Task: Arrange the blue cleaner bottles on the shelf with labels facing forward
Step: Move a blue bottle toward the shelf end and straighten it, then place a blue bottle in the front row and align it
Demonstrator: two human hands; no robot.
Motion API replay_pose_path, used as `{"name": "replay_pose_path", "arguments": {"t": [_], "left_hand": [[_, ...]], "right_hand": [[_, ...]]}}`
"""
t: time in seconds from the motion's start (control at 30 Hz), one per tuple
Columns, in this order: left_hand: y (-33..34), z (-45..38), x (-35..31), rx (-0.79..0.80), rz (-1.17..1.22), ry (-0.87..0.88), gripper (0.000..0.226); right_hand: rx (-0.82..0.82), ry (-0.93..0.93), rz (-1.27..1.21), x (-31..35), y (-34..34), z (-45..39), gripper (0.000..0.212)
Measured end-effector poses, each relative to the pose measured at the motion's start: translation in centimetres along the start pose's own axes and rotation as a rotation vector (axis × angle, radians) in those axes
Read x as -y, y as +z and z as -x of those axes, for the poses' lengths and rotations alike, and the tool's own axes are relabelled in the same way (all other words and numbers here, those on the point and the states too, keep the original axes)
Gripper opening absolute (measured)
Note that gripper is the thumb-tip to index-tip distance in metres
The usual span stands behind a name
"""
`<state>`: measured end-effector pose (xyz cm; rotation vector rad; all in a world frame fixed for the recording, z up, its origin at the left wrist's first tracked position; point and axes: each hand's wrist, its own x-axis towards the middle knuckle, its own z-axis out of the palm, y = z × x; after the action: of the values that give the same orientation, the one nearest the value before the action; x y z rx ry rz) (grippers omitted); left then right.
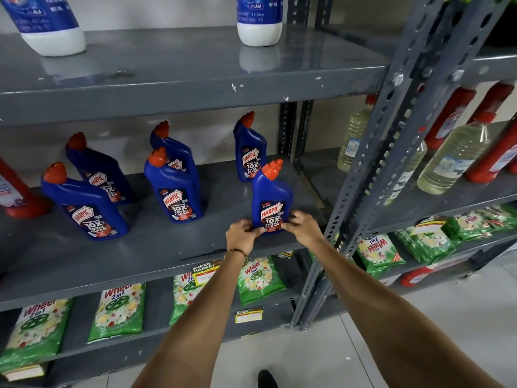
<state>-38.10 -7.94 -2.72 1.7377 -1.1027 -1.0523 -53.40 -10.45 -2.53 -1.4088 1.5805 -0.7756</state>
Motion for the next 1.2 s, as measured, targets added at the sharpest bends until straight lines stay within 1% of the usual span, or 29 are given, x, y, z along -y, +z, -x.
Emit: {"name": "replay_pose_path", "arguments": {"t": [0.13, 0.53, 0.63, 0.77, 0.93, 1.1, 1.2], "left_hand": [[0.0, 0.3, 0.3, 0.02, -0.011, -0.006, 0.046], [-0.3, 0.7, 0.3, 0.044, -0.048, 0.002, 0.047], [-0.5, 0.5, 0.3, 0.068, -0.075, 0.012, 0.05], [-1.3, 0.3, 0.5, 0.08, -0.09, 0.015, 0.053], [-4.4, 0.2, 2.0, 0.054, -0.087, 0.018, 0.051], [-9.2, 0.6, 3.7, -0.014, -0.095, 0.004, 0.052], [-12.1, 0.7, 4.8, -0.031, -0.11, 0.002, 0.052]], "right_hand": [[0.011, 0.003, 0.004, -0.1, -0.2, 0.4, 0.043], [0.025, 0.014, 0.025, -0.1, -0.4, 0.8, 0.045], [0.019, 0.016, 0.019, -0.2, -0.4, 0.8, 0.044], [0.001, 0.061, -0.034, -0.5, -0.3, 0.6, 0.049], [-0.111, 0.123, -0.039, -0.5, 1.0, 1.6, 0.047], [-0.379, 0.113, 0.049, 0.2, 4.2, 5.1, 0.034], [-0.418, 0.108, 0.03, 0.7, 7.0, 6.8, 0.024]]}}
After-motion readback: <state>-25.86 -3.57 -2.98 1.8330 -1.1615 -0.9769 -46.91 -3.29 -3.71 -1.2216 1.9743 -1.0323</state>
